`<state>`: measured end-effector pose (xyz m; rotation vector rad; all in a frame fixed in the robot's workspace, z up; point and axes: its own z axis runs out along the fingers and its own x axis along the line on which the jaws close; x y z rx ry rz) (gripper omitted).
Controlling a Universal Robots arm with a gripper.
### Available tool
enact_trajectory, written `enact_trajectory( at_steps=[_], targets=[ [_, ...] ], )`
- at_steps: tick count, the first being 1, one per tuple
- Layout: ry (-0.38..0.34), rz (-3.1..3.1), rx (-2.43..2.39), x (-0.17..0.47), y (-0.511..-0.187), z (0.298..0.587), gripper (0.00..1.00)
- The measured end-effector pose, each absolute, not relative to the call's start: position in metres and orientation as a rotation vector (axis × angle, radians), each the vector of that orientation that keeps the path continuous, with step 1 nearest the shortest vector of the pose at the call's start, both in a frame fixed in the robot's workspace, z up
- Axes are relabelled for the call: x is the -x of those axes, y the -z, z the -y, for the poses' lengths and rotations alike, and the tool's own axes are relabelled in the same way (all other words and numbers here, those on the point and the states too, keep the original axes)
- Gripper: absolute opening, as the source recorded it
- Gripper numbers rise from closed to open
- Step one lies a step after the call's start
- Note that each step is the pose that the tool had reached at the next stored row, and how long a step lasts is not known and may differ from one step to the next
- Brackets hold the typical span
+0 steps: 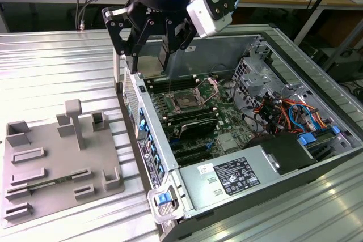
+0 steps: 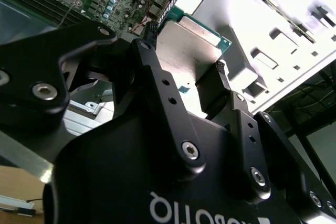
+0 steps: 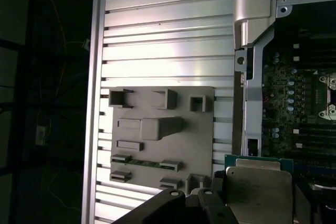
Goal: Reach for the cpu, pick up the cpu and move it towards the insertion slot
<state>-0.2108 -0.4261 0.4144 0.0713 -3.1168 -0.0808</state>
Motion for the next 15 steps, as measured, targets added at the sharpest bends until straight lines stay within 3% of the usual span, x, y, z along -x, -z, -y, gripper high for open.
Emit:
enact_trajectory(
  at_steps=[15],
  targets=[
    [0.081, 3.117, -0.071, 0.2018, -0.4142, 0.4260, 0.55]
  ],
)
